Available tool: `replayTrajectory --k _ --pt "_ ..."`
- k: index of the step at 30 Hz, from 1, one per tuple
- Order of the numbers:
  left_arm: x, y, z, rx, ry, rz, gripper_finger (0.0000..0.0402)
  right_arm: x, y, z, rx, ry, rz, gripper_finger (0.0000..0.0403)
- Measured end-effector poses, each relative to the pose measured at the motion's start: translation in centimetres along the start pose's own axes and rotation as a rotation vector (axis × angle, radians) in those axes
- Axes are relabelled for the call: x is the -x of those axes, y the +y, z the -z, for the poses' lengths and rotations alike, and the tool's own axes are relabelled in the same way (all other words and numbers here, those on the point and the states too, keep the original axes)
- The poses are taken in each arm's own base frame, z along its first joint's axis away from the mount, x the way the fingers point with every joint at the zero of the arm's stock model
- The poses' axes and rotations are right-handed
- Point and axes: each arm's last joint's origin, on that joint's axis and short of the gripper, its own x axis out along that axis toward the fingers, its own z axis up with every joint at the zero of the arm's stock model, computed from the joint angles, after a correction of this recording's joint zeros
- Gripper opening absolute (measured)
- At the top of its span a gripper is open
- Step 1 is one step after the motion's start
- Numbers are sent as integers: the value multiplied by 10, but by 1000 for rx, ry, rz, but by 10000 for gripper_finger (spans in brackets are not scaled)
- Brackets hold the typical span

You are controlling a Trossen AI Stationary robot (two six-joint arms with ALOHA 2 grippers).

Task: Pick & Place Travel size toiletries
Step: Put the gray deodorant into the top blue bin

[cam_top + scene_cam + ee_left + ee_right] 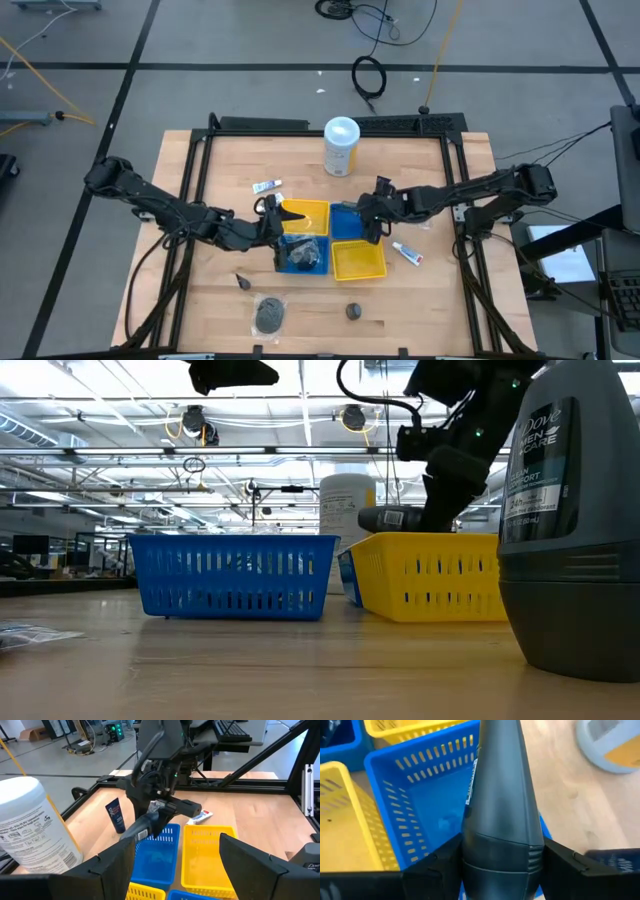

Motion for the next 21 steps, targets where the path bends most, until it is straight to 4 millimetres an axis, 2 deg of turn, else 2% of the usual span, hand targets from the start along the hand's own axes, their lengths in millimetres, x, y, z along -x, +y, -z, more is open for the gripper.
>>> replayTrajectory --k 21 --pt "0 0 0 0 -1 1 282 -12 0 15 5 -23 -57 192"
